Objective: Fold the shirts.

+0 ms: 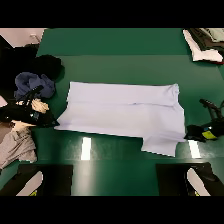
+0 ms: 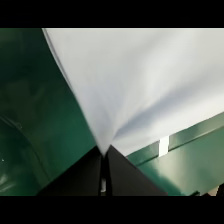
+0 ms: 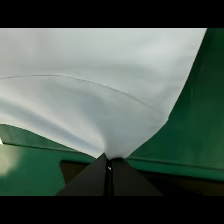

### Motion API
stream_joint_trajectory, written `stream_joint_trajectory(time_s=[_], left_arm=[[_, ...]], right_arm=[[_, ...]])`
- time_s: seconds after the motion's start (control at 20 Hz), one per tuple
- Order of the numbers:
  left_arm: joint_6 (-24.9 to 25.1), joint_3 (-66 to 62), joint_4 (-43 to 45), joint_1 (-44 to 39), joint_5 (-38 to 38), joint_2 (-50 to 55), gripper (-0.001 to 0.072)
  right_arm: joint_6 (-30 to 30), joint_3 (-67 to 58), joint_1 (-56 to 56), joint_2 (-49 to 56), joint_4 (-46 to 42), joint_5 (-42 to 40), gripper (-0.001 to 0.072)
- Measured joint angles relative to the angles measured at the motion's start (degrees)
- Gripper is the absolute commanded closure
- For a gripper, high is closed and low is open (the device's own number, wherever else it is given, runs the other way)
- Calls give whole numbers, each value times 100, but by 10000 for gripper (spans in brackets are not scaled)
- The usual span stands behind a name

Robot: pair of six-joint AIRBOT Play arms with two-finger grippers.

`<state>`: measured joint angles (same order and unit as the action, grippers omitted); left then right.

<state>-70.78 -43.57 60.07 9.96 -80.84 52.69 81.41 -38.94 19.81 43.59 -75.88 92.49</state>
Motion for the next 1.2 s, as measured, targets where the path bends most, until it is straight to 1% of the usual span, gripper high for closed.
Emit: stream_joint_trajectory(time_s=[0.1,0.2,0.25,0.4,0.55,0.7,1.05,1.1,1.15,1.2], left_arm=[[-166,85,-20,-2,-306,-345,686],[-282,109,-136,0,-306,-520,686],[-313,103,-214,-2,-190,-570,686],[-374,2,-378,-2,509,-651,686],[-407,-162,-468,-2,1045,-487,686],[-413,-380,-509,-4,1388,7,686],[-404,-1412,-584,-334,2118,1864,684],[-411,-1561,-597,-361,2194,2096,634],[-461,-1711,-608,-387,2321,2321,345],[-553,-1838,-608,-393,2422,2483,110]], right_arm=[[90,-63,0,-455,-192,286,702],[146,-98,-2,-774,-223,356,702],[164,-109,-2,-863,-164,328,702],[188,-236,0,-769,142,35,702],[192,-625,-2,-234,317,-328,703],[122,-1163,-33,468,431,-610,703],[-2,-2240,-575,2140,522,-1263,700],[4,-2369,-634,2369,540,-1373,696],[59,-2514,-684,2610,551,-1504,661],[114,-2645,-710,2824,573,-1626,461]])
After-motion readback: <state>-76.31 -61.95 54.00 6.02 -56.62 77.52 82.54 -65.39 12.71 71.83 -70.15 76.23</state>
